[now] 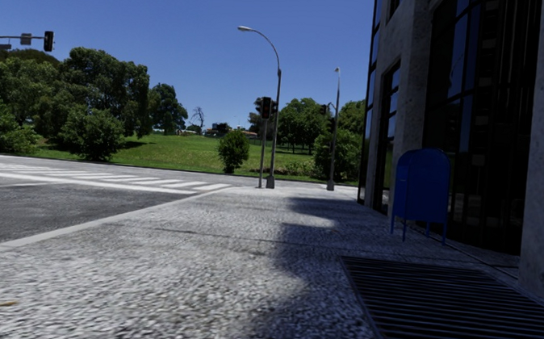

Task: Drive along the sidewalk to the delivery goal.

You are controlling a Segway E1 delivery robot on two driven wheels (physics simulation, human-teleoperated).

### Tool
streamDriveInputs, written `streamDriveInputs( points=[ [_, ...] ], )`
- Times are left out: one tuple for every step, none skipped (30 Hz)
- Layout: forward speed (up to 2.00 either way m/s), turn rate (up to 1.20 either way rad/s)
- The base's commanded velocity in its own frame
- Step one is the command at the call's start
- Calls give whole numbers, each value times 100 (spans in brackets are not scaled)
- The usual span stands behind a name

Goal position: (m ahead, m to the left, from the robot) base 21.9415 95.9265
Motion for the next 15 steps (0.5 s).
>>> streamDriveInputs(
  points=[
    [200, 0],
    [200, 0],
    [200, -3],
    [200, -7],
    [200, -9],
    [200, -9],
    [200, -13],
    [200, -21],
    [200, -34],
    [200, -34],
    [200, -39],
    [200, -40],
    [200, -40],
    [200, -40],
    [200, -40]
  ],
)
